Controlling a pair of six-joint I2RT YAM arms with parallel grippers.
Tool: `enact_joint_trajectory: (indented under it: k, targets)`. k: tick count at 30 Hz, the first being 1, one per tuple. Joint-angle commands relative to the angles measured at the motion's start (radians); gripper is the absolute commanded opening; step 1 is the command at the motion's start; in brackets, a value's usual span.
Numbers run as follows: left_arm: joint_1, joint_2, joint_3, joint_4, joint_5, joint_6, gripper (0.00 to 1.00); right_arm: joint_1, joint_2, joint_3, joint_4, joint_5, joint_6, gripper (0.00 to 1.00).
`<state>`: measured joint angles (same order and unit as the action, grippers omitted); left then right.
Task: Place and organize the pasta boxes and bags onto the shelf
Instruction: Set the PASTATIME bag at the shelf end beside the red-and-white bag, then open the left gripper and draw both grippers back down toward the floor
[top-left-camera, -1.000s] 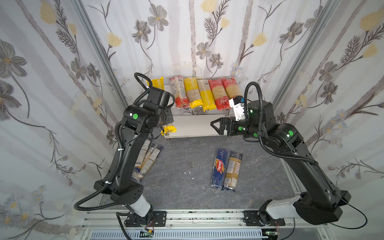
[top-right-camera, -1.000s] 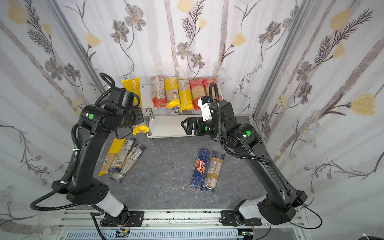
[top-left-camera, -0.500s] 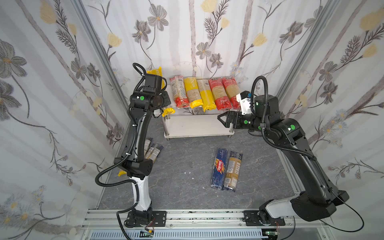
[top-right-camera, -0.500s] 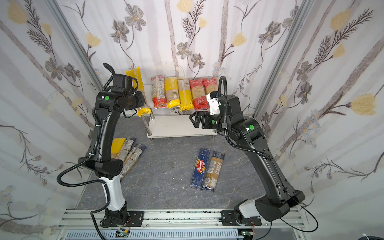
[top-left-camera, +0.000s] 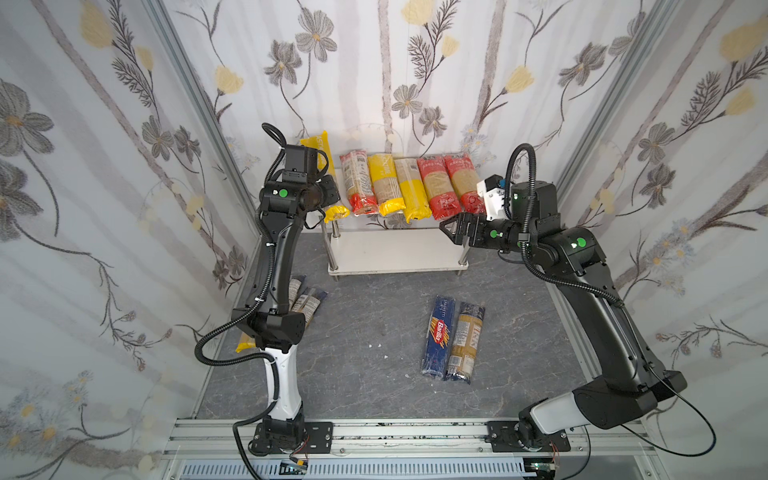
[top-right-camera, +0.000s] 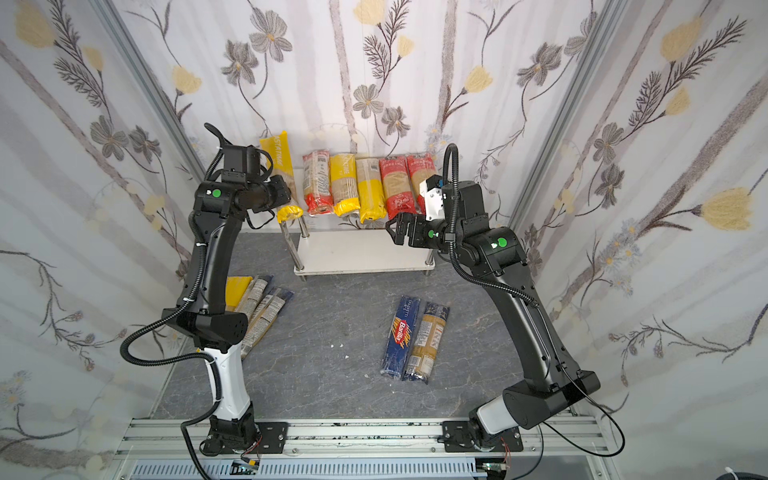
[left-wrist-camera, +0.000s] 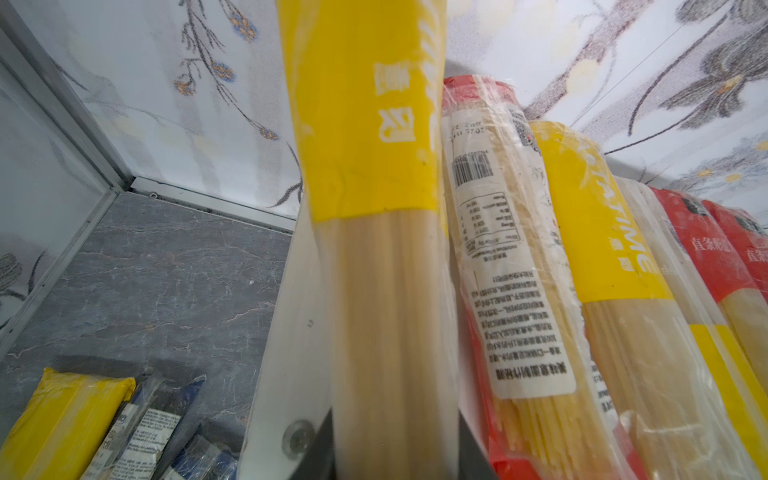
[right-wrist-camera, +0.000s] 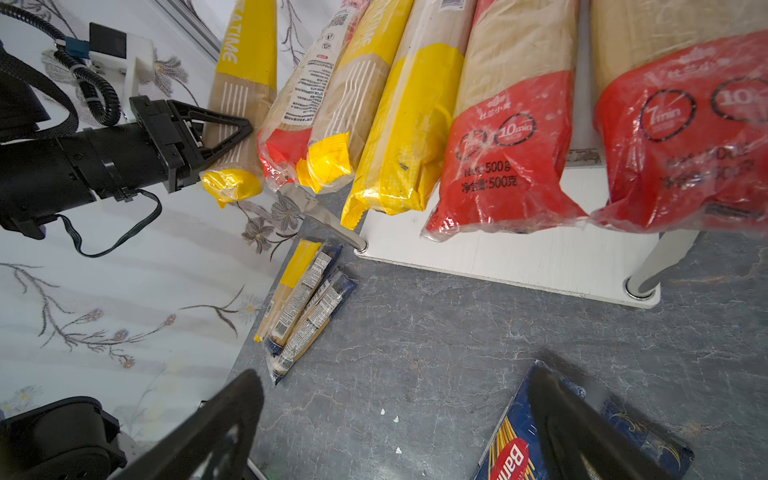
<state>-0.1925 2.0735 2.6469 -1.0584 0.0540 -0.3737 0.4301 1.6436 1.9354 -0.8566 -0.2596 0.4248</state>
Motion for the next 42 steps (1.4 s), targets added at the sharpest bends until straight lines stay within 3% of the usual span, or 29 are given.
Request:
enact_joint_trajectory:
  k: [1, 3, 11, 16, 22, 27, 36, 42]
  targets:
    - [0.002, 0.005, -0.006, 0.054, 0.011, -0.014, 0.64, -0.009, 0.004, 0.006, 0.010, -0.009, -0.016, 1.00]
    - [0.005, -0.006, -0.023, 0.052, 0.008, -0.021, 0.75, -0.013, 0.000, 0.006, 0.007, -0.008, -0.016, 1.00]
    - [0.007, -0.061, -0.039, 0.052, 0.002, -0.042, 0.85, -0.023, -0.010, 0.007, -0.003, 0.004, -0.018, 1.00]
    - [0.007, -0.125, -0.056, 0.052, 0.004, -0.045, 1.00, -0.023, -0.015, 0.006, -0.004, 0.020, -0.019, 1.00]
    - [-0.004, -0.232, -0.154, 0.052, -0.005, -0.034, 1.00, -0.022, -0.018, 0.007, -0.025, 0.034, -0.024, 1.00]
    - [-0.057, -0.331, -0.261, 0.052, -0.091, -0.015, 1.00, 0.004, -0.040, -0.014, -0.048, 0.098, -0.049, 1.00]
    - [-0.224, -0.562, -0.657, 0.077, -0.266, -0.057, 1.00, 0.142, -0.186, -0.313, 0.049, 0.221, 0.005, 1.00]
    - [-0.338, -0.834, -1.125, 0.233, -0.294, -0.190, 1.00, 0.229, -0.311, -0.617, 0.167, 0.244, 0.108, 1.00]
